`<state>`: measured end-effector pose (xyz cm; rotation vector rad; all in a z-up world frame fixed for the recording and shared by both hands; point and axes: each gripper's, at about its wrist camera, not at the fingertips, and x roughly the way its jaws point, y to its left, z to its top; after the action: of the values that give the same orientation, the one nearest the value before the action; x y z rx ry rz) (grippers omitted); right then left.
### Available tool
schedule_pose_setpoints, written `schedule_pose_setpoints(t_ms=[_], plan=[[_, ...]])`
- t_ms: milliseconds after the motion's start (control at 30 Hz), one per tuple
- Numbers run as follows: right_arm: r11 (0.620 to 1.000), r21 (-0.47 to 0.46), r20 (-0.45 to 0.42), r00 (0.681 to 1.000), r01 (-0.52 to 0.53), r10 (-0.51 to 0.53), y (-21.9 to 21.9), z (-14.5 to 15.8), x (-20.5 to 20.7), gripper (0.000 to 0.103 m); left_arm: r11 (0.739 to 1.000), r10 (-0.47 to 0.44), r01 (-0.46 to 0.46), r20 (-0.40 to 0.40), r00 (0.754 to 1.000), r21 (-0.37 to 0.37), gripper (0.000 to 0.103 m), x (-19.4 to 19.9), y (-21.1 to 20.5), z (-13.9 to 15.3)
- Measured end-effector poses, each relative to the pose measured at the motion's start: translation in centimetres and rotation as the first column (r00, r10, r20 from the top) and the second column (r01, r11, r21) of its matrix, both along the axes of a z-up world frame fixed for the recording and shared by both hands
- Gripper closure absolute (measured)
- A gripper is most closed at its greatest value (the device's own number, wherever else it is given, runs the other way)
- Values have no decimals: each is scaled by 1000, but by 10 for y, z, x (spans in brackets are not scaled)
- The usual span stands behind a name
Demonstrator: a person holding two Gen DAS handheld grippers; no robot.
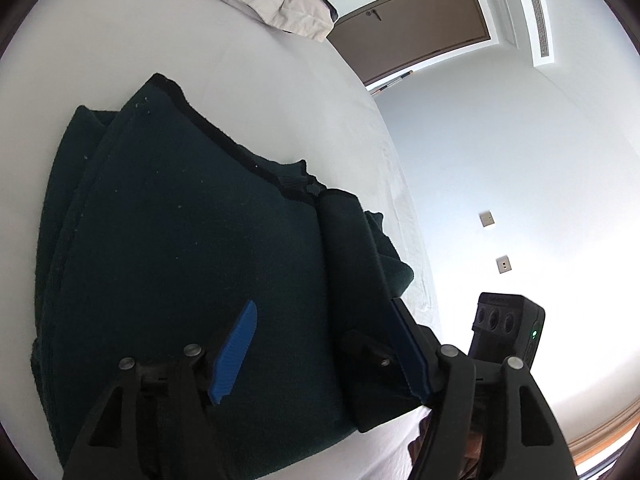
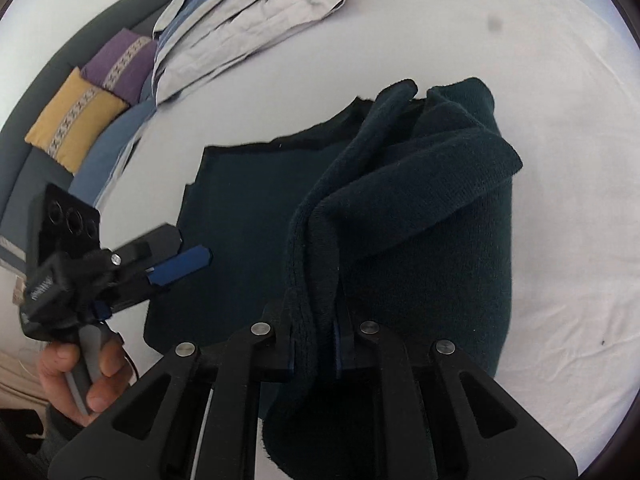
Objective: Fold small clothes
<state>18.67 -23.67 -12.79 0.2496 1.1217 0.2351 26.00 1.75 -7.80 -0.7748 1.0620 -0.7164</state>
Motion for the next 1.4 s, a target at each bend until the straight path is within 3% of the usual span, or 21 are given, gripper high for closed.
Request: schedule_pose_setpoints(t_ms=[100, 267, 400, 533, 600, 767, 833, 967, 1067, 1133, 1300, 1400], plan=[[955, -270, 24, 991, -123, 134, 34, -1, -7, 92, 999, 18, -19, -28, 999, -33, 33, 3, 6, -5], [885, -426, 18, 976, -189, 217, 47, 11, -15, 92, 984, 99, -110, -83, 992, -138, 33, -3, 37, -19], [750, -611, -3, 948, -254, 318, 77, 12, -22, 92, 979, 141, -148, -63, 988, -143, 33, -10, 56, -14], [584, -754, -50, 913, -301, 405, 98, 0, -34, 92, 975, 153, -159, -52, 987, -153, 32, -11, 64, -11], [563, -770, -53, 909, -302, 414, 96, 0, -37, 92, 974, 163, -170, -54, 985, -152, 30, -14, 67, -13], [595, -754, -4, 909, -277, 417, 87, 11, -46, 88, 975, 147, -157, -73, 986, -154, 29, -13, 73, -23], [616, -744, 18, 913, -261, 409, 87, 13, -47, 87, 977, 138, -147, -70, 988, -153, 24, -13, 68, -21], [702, -674, 101, 913, -229, 395, 86, 16, -53, 84, 986, 99, -107, -70, 993, -130, 18, -5, 51, -16], [822, -537, 153, 936, -191, 317, 68, 23, -58, 76, 990, 75, -81, -61, 995, -118, 16, -2, 39, -11], [874, -458, 173, 949, -161, 266, 59, 24, -62, 76, 993, 56, -62, -59, 997, -105, 15, 1, 30, -9], [956, -261, 199, 962, -133, 188, 40, 31, -76, 75, 998, 11, -15, -68, 998, -58, 15, 8, 5, -8], [984, -139, 215, 966, -114, 142, 17, 39, -94, 63, 999, -22, 20, -75, 997, -36, 15, 12, -10, -8]])
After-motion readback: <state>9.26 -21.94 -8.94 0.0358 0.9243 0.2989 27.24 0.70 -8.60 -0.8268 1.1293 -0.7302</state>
